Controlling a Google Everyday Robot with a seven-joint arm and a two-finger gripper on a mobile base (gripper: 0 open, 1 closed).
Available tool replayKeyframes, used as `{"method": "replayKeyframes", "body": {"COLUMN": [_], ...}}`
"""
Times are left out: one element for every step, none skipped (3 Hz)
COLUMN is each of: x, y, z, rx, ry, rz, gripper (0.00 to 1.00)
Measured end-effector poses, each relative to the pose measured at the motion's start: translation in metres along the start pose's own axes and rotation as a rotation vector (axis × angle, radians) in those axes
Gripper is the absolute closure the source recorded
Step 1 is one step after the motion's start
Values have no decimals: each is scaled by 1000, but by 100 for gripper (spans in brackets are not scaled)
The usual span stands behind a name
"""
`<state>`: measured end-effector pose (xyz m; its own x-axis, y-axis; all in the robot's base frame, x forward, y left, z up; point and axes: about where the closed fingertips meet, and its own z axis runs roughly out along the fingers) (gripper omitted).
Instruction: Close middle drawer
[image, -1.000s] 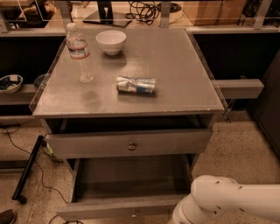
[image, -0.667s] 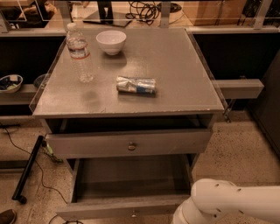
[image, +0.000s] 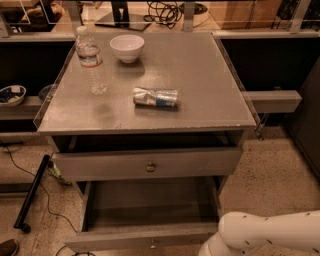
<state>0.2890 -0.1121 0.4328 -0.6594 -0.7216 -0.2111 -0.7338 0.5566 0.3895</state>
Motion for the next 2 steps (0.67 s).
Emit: {"method": "replayKeyframes", "body": {"x": [-40, -60], "y": [-12, -20], "z": [-3, -3], "rx": [37, 50], "ry": [-79, -128], "rz": [-7, -7], "gripper": [100, 100]}}
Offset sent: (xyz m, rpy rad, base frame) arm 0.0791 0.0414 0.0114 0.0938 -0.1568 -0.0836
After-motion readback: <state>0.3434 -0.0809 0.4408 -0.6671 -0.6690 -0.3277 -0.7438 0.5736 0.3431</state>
